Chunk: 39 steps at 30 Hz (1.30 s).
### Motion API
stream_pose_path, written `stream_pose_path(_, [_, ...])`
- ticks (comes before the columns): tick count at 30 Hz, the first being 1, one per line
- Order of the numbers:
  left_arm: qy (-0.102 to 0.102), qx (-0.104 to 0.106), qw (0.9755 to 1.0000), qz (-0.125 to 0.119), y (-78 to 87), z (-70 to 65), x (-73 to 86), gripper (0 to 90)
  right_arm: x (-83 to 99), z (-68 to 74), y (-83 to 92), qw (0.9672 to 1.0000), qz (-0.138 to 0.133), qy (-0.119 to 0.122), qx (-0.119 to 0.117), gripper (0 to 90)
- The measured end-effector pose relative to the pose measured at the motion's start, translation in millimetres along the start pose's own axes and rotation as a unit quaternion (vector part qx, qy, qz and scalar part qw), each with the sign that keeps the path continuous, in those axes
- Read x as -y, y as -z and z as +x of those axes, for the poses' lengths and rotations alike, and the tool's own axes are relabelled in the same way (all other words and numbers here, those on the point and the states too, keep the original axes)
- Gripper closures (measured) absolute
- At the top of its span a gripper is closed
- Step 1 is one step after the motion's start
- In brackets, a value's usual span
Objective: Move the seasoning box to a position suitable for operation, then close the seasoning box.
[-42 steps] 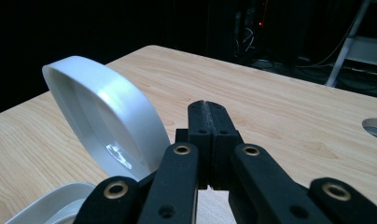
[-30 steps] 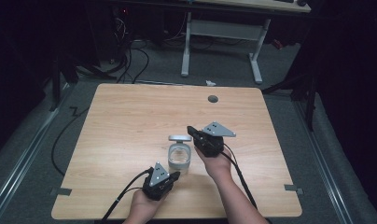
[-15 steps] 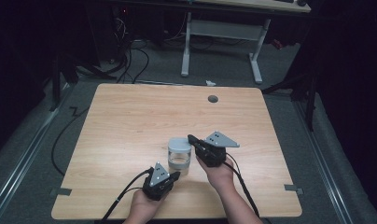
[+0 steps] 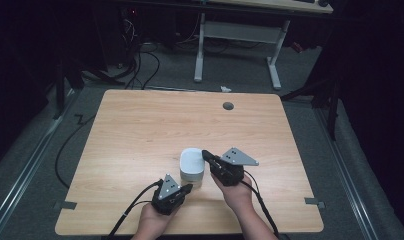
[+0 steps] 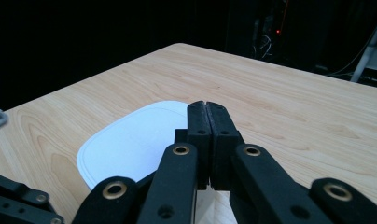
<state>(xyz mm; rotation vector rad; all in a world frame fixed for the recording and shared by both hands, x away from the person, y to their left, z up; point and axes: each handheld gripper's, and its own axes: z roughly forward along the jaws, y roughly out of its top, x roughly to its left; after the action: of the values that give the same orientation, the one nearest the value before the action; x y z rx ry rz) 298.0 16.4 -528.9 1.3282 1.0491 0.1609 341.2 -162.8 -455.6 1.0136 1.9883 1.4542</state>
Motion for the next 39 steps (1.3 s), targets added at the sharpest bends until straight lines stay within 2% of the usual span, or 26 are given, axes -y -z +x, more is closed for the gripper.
stream_pose_path(5, [0.006, 0.005, 1.0, 0.003, 18.8, 3.7, -12.0, 86.0, 5.5, -12.1, 11.6, 0.9999, 0.001, -0.008, 0.015, 88.9])
stream_pose_path(9, [-0.004, -0.017, 0.9998, -0.007, 35.3, 23.4, -28.6, 82.2, 11.8, -21.9, 18.2, 0.9994, 0.006, -0.017, 0.028, 88.5])
stream_pose_path(10, [-0.023, -0.033, 0.9991, -0.015, 38.4, 29.8, -33.1, 79.2, 14.1, -25.9, 20.3, 0.9992, 0.008, -0.018, 0.033, 88.4])
stream_pose_path(11, [-0.038, -0.059, 0.9974, -0.019, 43.9, 43.6, -44.9, 72.4, 18.5, -33.3, 24.9, 0.9988, 0.012, -0.025, 0.041, 87.8])
stream_pose_path(12, [-0.038, -0.059, 0.9974, -0.019, 43.9, 43.6, -44.9, 68.3, 18.5, -33.3, 24.9, 0.9988, 0.012, -0.025, 0.041, 87.8])
stream_pose_path(13, [-0.048, -0.089, 0.9945, -0.029, 50.5, 58.0, -55.0, 63.8, 22.8, -40.3, 29.7, 0.9982, 0.015, -0.027, 0.052, 86.4])
stream_pose_path(14, [-0.048, -0.089, 0.9945, -0.029, 50.5, 58.0, -55.0, 61.4, 22.8, -40.3, 29.7, 0.9982, 0.015, -0.027, 0.052, 86.4])
stream_pose_path(16, [-0.056, -0.122, 0.9904, -0.033, 57.7, 75.6, -63.0, 58.0, 28.4, -49.1, 35.6, 0.9973, 0.019, -0.03, 0.065, 84.4])
stream_pose_path(18, [-0.053, -0.144, 0.9873, -0.039, 62.2, 89.0, -67.9, 54.6, 35.2, -58.0, 41.5, 0.9962, 0.025, -0.033, 0.077, 82.7])
stream_pose_path(19, [-0.041, -0.162, 0.9848, -0.048, 66.7, 101.5, -71.4, 52.6, 42.5, -66.9, 48.0, 0.9948, 0.031, -0.039, 0.089, 81.4])
stream_pose_path(20, [-0.041, -0.162, 0.9848, -0.048, 66.7, 101.5, -71.4, 52.3, 42.5, -66.9, 48.0, 0.9948, 0.031, -0.039, 0.089, 81.4])
stream_pose_path(21, [-0.033, -0.173, 0.9831, -0.05, 68.8, 109.4, -72.6, 51.6, 52.3, -77.8, 57.3, 0.9925, 0.035, -0.05, 0.105, 80.1])
stream_pose_path(22, [-0.031, -0.181, 0.9816, -0.051, 69.9, 114.6, -72.9, 51.6, 52.3, -77.8, 57.3, 0.9925, 0.035, -0.05, 0.105, 80.1])
stream_pose_path(23, [-0.023, -0.188, 0.9805, -0.054, 71.8, 119.8, -73.4, 50.7, 62.5, -87.6, 69.3, 0.9897, 0.035, -0.063, 0.124, 79.1])
stream_pose_path(25, [-0.02, -0.189, 0.9802, -0.054, 73.9, 121.6, -73.1, 50.5, 66.5, -90.9, 74.5, 0.9884, 0.035, -0.07, 0.13, 78.3])
stream_pose_path(27, [-0.024, -0.191, 0.9799, -0.053, 75.0, 121.0, -70.6, 49.6, 83.7, -95.5, 96.7, 0.983, 0.029, -0.082, 0.162, 74.4])
stream_pose_path(29, [-0.033, -0.193, 0.9795, -0.047, 73.8, 119.2, -68.0, 49.3, 93.1, -94.3, 105.8, 0.9803, 0.029, -0.092, 0.172, 73.8])
stream_pose_path(31, [-0.038, -0.192, 0.9795, -0.046, 73.2, 116.6, -67.2, 48.9, 94.0, -93.8, 106.0, 0.9812, 0.036, -0.087, 0.168, 71.7])
stream_pose_path(32, [-0.04, -0.192, 0.9795, -0.048, 73.0, 115.1, -67.0, 48.5, 93.2, -92.2, 104.6, 0.9827, 0.049, -0.066, 0.166, 69.8])
stream_pose_path(36, [-0.04, -0.19, 0.9797, -0.049, 73.3, 111.2, -63.4, 48.0, 95.1, -91.4, 97.5, 0.9834, 0.061, -0.071, 0.155, 66.6])
stream_pose_path(39, [-0.049, -0.195, 0.9789, -0.039, 71.5, 111.9, -60.2, 47.6, 95.3, -90.8, 95.1, 0.9843, 0.067, -0.056, 0.154, 66.4])
